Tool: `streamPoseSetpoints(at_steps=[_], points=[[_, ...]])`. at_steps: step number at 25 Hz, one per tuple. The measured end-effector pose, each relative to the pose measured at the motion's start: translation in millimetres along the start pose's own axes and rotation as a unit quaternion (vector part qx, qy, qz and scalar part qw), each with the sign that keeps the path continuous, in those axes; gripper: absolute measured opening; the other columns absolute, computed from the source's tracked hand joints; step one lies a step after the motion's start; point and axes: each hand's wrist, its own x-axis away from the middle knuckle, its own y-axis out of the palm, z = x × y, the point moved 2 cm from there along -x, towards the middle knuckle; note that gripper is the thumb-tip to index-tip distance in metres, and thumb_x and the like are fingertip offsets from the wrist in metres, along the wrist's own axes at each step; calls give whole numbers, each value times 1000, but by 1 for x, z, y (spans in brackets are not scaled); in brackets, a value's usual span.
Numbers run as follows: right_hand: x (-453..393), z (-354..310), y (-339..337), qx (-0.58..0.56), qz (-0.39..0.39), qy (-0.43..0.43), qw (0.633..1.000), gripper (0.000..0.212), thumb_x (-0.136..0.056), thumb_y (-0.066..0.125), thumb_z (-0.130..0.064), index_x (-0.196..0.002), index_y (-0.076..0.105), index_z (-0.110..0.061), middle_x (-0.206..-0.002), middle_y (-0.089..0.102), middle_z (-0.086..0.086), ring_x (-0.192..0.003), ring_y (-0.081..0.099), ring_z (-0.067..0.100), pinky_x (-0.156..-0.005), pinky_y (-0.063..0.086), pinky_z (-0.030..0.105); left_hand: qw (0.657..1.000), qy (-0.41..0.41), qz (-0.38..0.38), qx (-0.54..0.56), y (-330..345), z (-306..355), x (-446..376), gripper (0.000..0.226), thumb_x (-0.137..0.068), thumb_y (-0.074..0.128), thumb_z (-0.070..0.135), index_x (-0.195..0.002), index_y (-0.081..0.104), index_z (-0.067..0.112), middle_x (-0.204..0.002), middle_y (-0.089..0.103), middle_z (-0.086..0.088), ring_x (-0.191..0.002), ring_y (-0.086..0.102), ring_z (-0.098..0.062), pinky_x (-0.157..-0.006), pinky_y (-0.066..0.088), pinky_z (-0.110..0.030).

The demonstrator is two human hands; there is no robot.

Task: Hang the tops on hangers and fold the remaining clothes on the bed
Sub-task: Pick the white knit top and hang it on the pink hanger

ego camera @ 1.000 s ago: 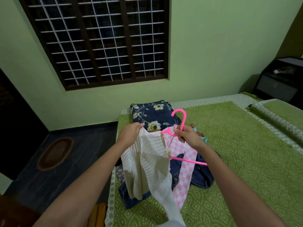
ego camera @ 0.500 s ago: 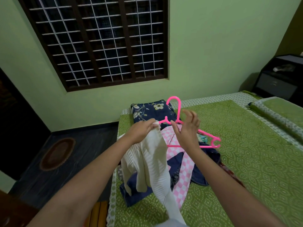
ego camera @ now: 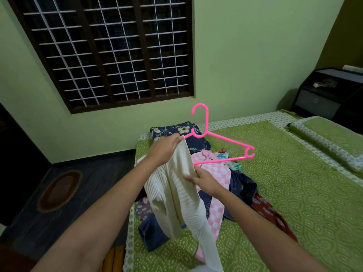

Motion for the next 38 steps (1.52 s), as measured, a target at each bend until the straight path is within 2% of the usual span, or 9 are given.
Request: streamPoseSetpoints(at_steps=[2, 4, 9, 11, 17, 22, 28, 35, 38], points=[[12, 41, -11, 264, -114, 123, 950, 49, -89, 56, -55, -119, 57, -16, -106, 62, -2, -103, 59, 20, -92, 36, 39, 1000, -5, 10, -2, -6, -10, 2, 34, -102, 23, 43, -91, 44, 19, -64, 51, -3, -57, 50, -24, -53, 41, -37], [18, 76, -44, 414, -89, 195, 885, 48, -87, 53, -53, -123, 52, -22, -114, 61, -1, -110, 55, 24, -95, 30, 43, 1000, -6, -9, -14, -9, -26, 9, 35, -103, 24, 41, -96, 47, 16, -71, 54, -5, -62, 53, -23, -55, 43, -36], [5, 111, -121, 413, -12, 255, 874, 12, -88, 43, -26, -83, 53, -26, -100, 65, -2, -100, 58, 20, -100, 37, 46, 997, -8, -73, -30, 17, -53, 37, 33, -103, 28, 37, -107, 48, 11, -86, 63, -17, -76, 59, -33, -67, 46, -39], [9, 82, -130, 423, 37, 237, 874, 20, -91, 48, -19, -74, 55, -25, -93, 62, 0, -97, 57, 18, -101, 37, 43, 998, -7, -64, -21, 17, -55, 36, 31, -103, 31, 33, -110, 49, 9, -89, 63, -20, -78, 59, -35, -67, 45, -39], [19, 49, -155, 436, 97, 247, 860, 22, -88, 57, -15, -104, 72, -16, -92, 67, 9, -82, 61, 23, -72, 44, 28, 998, 34, -47, -35, 1, -51, 19, 32, -103, 25, 36, -104, 47, 12, -76, 58, -8, -65, 55, -25, -60, 46, -36], [40, 33, -170, 416, 152, 300, 845, 19, -90, 58, -11, -106, 69, -10, -96, 63, 6, -85, 62, 22, -76, 50, 32, 995, 84, -55, 4, 6, -42, 8, 36, -99, 21, 46, -92, 41, 18, -73, 58, -8, -65, 55, -27, -54, 38, -33], [79, 32, -164, 365, 237, 345, 832, 29, -82, 72, -12, -111, 70, -10, -103, 66, 10, -91, 65, 24, -77, 54, 35, 989, 127, -70, 12, 16, -16, 6, 36, -102, 29, 40, -107, 48, 10, -91, 65, -16, -81, 63, -31, -69, 48, -37], [113, 27, -159, 246, 350, 296, 854, 31, -67, 86, -17, -91, 75, -2, -87, 72, 12, -71, 56, 16, -62, 47, 30, 986, 154, -65, 29, 18, -13, 17, 28, -103, 31, 35, -98, 42, 10, -83, 62, -15, -73, 60, -31, -65, 48, -42], [123, 32, -156, 228, 359, 326, 844, 32, -64, 87, -15, -89, 74, 0, -80, 70, 9, -67, 55, 14, -73, 57, 37, 980, 186, -71, 4, 25, -11, 21, 27, -102, 30, 36, -92, 35, 12, -81, 60, -17, -70, 58, -32, -59, 46, -41]])
